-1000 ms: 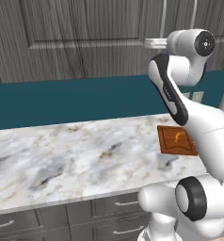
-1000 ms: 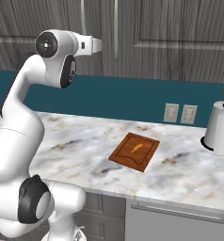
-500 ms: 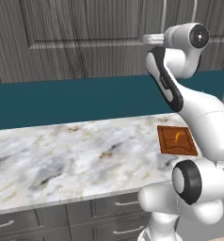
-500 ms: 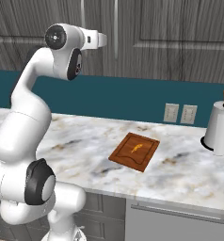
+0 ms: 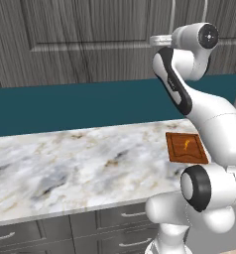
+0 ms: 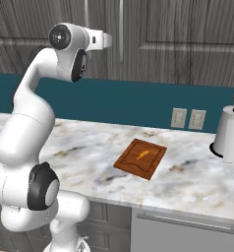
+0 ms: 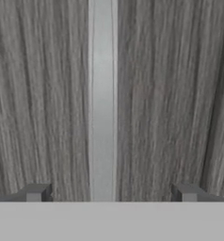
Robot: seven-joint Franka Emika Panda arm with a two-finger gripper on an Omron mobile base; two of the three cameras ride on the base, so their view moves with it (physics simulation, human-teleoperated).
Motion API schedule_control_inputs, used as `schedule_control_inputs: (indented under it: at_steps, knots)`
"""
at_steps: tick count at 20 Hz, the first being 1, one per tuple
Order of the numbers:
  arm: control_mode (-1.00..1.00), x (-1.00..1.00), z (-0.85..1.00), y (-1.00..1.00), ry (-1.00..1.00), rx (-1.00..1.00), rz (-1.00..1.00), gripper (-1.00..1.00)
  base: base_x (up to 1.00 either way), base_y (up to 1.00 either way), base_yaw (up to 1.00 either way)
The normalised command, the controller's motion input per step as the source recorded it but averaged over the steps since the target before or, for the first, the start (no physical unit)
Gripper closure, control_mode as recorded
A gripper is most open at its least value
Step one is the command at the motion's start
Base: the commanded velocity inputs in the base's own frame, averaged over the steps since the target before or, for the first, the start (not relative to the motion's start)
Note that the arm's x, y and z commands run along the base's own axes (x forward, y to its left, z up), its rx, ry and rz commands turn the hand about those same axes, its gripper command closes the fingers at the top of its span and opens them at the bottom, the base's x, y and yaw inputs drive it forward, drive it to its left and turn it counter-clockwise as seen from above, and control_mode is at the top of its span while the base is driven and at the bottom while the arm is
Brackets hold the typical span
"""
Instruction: Open the cabinet, retrieve the rolling pin, and place it next to the meat on the cutting board to prepare for tenderizing.
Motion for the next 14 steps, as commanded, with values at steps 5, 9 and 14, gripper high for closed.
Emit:
schedule_control_inputs:
  at_steps: [5,9,14]
  knots:
    - [-1.0,0.18,0.0,0.13,0.01,0.0,0.0,1.0,0.0,0.0,0.0]
    - [-1.0,0.12,0.0,0.21,0.0,0.0,0.0,1.0,0.0,0.0,0.0]
    - [-1.0,0.15,0.0,0.02,0.01,0.0,0.0,1.0,0.0,0.0,0.0]
